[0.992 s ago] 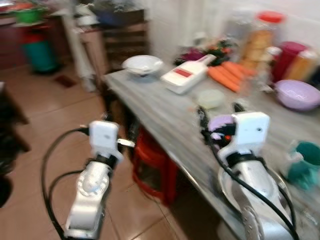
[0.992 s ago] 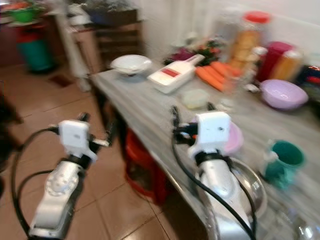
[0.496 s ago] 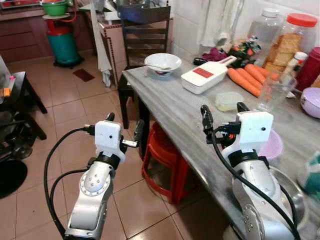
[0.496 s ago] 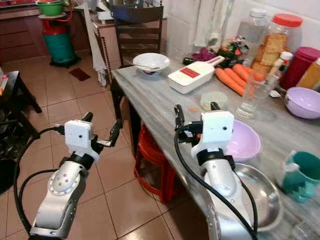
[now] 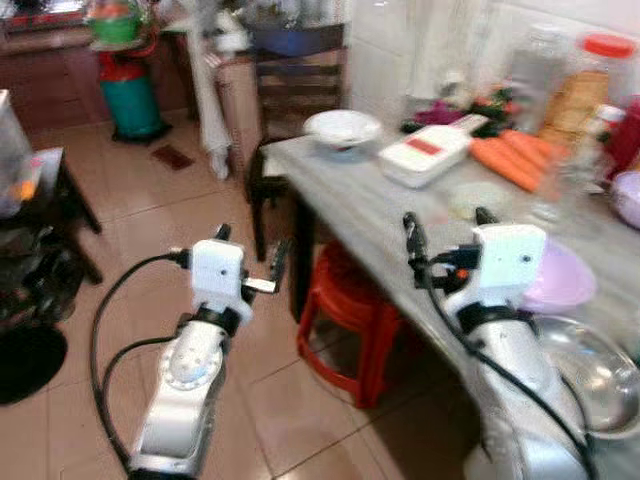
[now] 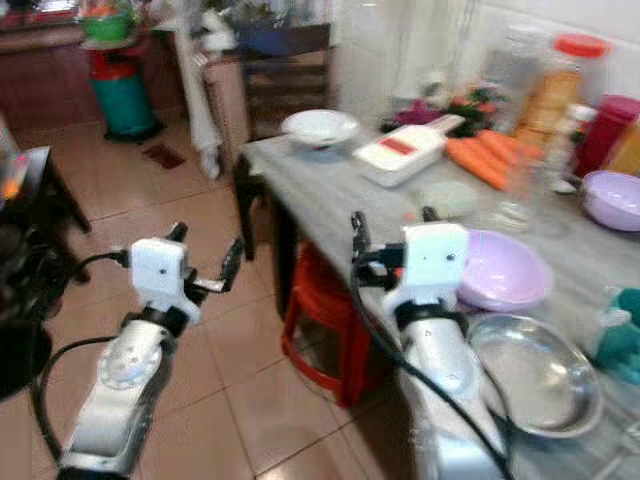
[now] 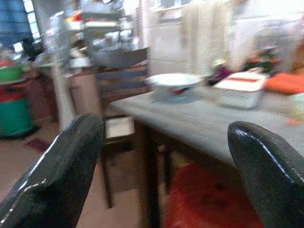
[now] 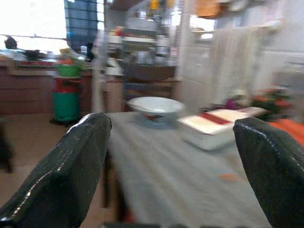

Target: Setting the table

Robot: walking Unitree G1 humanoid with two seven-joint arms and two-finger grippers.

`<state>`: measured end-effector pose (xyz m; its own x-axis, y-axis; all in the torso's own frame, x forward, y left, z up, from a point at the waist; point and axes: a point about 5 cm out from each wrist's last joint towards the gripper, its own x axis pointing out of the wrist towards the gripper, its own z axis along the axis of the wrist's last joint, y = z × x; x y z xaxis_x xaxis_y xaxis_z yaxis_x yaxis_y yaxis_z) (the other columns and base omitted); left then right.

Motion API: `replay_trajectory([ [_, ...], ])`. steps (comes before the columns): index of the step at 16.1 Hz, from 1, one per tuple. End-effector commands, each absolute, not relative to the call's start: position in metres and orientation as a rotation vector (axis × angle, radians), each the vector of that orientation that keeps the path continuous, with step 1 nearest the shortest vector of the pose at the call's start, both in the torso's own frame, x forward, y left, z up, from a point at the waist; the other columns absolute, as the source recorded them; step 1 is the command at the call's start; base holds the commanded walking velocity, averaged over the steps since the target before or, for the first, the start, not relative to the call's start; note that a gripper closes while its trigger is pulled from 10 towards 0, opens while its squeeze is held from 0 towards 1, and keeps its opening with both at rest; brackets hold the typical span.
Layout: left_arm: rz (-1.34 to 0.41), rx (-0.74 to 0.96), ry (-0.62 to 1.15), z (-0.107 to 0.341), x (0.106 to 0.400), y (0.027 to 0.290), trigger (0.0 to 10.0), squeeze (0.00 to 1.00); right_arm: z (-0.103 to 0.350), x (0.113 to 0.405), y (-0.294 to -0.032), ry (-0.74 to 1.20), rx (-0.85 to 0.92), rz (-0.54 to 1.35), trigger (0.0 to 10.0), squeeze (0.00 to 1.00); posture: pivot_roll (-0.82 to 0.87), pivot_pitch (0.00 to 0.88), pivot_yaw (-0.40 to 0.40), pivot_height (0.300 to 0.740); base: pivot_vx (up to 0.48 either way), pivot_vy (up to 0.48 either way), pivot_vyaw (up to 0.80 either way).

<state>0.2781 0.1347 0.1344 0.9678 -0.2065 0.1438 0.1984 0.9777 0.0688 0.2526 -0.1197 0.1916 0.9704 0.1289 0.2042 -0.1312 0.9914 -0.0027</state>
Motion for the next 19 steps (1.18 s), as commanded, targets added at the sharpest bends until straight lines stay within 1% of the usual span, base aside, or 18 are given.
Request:
replay_trajectory([
  [1, -0.209, 0.055, -0.165, 0.1382, 0.2798, 0.1335, 10.0, 0.00, 0.1948, 0.2522, -0.1220, -0.219, 0.002, 0.130, 10.0, 0.00, 0.00, 0.000, -0.036, 0.740, 0.000, 0.480, 0.00],
  [17, -0.211, 0.057, -0.161, 0.1360, 0.2800, 0.1310, 10.0, 0.00, 0.1944, 0.2531, -0.1210, -0.218, -0.003, 0.142, 10.0, 0.00, 0.00, 0.000, -0.041, 0.740, 0.000, 0.480, 0.00],
  [19, -0.211, 0.058, -0.161, 0.1359, 0.2800, 0.1306, 10.0, 0.00, 0.1941, 0.2529, -0.1209, -0.217, -0.003, 0.144, 10.0, 0.00, 0.00, 0.000, -0.041, 0.740, 0.000, 0.480, 0.48],
])
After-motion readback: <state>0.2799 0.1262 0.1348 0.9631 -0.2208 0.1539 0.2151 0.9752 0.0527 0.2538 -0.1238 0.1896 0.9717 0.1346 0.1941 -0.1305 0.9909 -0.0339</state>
